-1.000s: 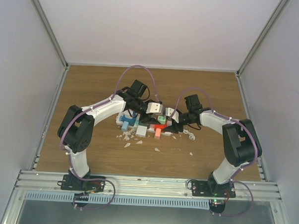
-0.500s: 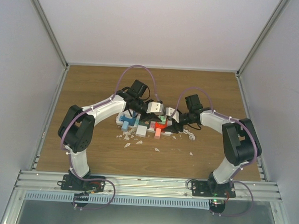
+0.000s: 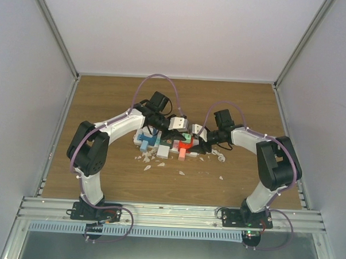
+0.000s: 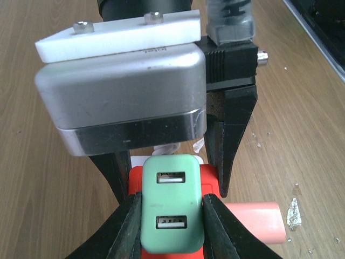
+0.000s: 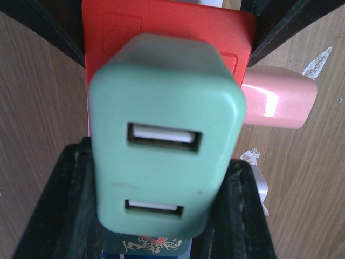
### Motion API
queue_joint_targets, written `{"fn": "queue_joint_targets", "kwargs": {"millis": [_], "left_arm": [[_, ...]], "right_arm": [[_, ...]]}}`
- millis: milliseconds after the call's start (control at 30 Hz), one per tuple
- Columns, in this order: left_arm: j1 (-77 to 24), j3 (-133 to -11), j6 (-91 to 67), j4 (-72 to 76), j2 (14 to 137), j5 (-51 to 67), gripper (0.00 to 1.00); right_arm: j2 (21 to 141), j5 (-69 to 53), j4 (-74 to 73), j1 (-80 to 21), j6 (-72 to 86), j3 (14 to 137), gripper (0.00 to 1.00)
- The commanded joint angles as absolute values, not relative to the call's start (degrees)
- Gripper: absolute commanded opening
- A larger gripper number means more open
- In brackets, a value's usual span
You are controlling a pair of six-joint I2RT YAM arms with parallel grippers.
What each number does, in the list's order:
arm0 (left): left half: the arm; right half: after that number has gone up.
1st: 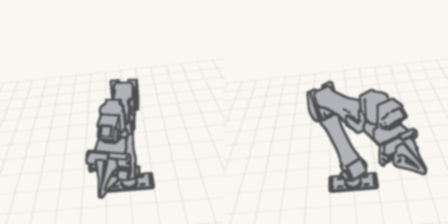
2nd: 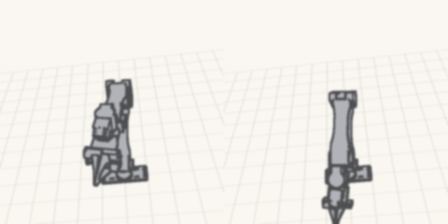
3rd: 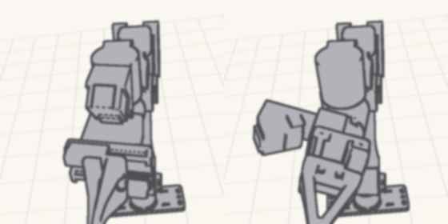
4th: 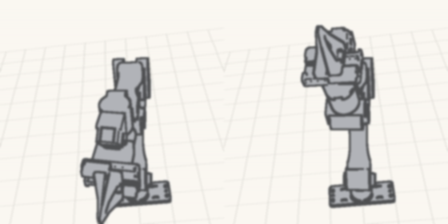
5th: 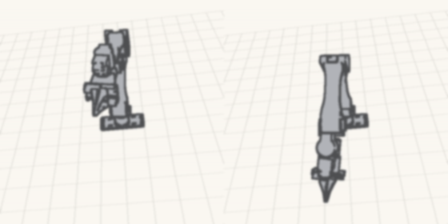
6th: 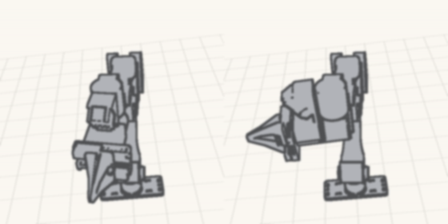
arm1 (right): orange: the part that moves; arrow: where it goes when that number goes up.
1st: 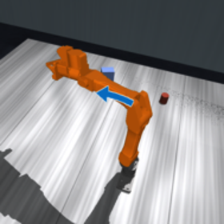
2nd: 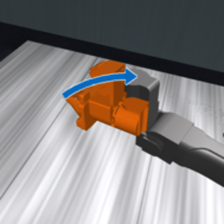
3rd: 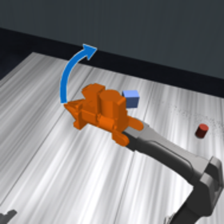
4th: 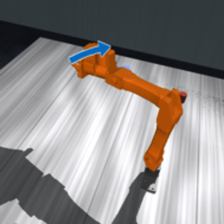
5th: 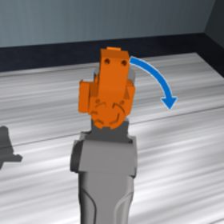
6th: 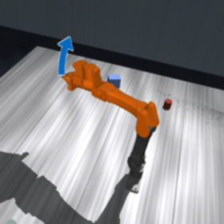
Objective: Pull the plug off the socket
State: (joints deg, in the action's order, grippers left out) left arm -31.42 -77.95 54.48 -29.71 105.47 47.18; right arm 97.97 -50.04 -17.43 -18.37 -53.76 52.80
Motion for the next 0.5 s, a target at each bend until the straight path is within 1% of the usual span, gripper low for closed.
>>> {"fn": "queue_joint_targets", "kwargs": {"millis": [0,300,467], "left_arm": [[-30.24,-83.13,54.7,-28.38,101.56,52.71,0.17],[-29.65,-84.11,56.68,-30.62,101.05,51.58,0.17],[-24.99,-84.61,58.12,-32.86,99.64,50.89,0.16]], "right_arm": [[100.44,-47.91,-19.23,-18.17,-55.98,51.61,0.25],[100.74,-48.19,-19.62,-17.97,-55.99,51.96,0.25],[100.45,-48.96,-19.95,-17.19,-56.24,52.06,0.26]]}}
